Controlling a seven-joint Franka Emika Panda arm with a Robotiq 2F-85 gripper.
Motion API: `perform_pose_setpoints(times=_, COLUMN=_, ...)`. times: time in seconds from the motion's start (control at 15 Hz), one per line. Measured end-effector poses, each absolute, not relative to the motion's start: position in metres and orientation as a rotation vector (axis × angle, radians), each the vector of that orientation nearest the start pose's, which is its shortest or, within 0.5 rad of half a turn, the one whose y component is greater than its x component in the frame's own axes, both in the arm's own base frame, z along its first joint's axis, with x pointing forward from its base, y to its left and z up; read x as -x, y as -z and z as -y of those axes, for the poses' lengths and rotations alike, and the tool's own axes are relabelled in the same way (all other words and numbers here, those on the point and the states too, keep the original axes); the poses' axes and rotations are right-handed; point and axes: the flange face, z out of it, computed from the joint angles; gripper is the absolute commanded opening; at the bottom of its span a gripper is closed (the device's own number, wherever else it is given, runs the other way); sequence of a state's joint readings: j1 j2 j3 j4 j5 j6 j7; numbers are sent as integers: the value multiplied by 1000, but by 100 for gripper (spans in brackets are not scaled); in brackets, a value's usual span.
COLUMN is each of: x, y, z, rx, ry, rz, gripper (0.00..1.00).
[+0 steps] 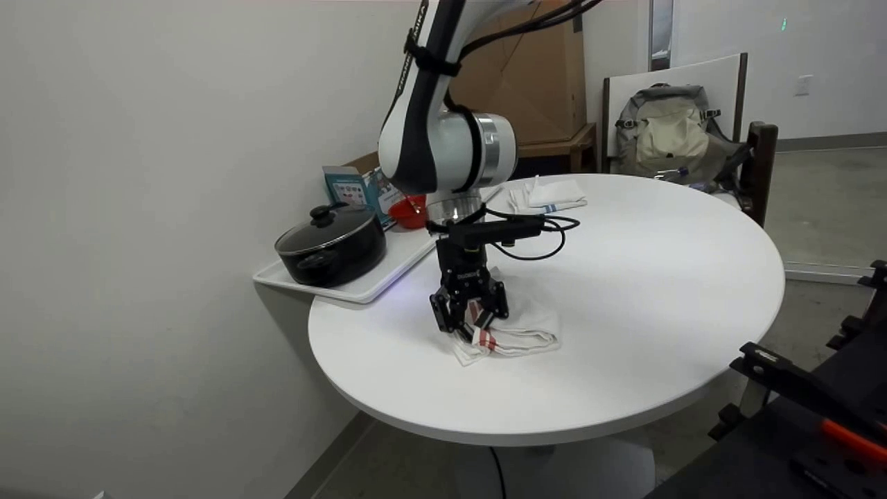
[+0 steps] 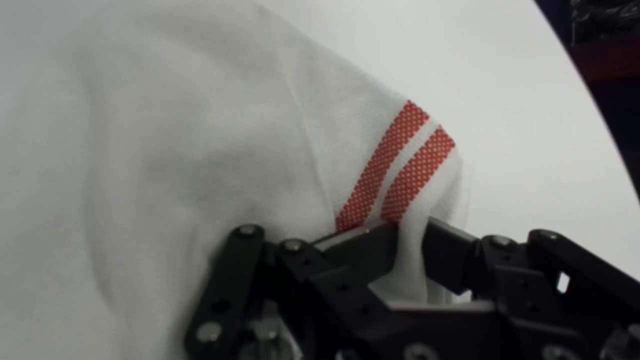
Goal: Use the towel on the center to wipe the table
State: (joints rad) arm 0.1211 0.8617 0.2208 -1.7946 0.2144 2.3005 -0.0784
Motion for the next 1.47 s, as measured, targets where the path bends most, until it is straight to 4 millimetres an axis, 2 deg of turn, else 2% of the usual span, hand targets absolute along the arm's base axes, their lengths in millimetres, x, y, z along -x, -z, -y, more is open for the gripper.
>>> perform_pose_setpoints(times=0.07, x=-573, y=-57, z=-194, rx=2826, ry=-522, rz=257, gripper=6)
perform_pose_setpoints(times=0.13, x=-584, y=-58, z=-182, rx=2839, ry=-499, rz=230, gripper=31)
perform_pose_setpoints(times=0.2, x=-592, y=-58, z=-169, rx=2850, ry=-483, rz=204, gripper=31)
perform_pose_setpoints(times=0.27, x=-597, y=-58, z=-158, rx=2859, ry=-474, rz=178, gripper=37)
perform_pose_setpoints(times=0.4, x=-602, y=-58, z=-139, rx=2866, ry=-469, rz=137, gripper=52)
perform_pose_setpoints(times=0.6, x=-603, y=-60, z=-121, rx=2864, ry=-470, rz=97, gripper=74)
perform_pose_setpoints(times=0.8, x=-597, y=-75, z=-108, rx=2871, ry=-455, rz=73, gripper=95)
perform_pose_setpoints(times=0.87, x=-594, y=-84, z=-103, rx=2876, ry=-442, rz=66, gripper=99)
perform_pose_setpoints(times=1.13, x=-573, y=-135, z=-88, rx=2908, ry=-389, rz=58, gripper=100)
perform_pose_setpoints(times=1.47, x=-532, y=-213, z=-94, rx=3015, ry=-335, rz=110, gripper=100)
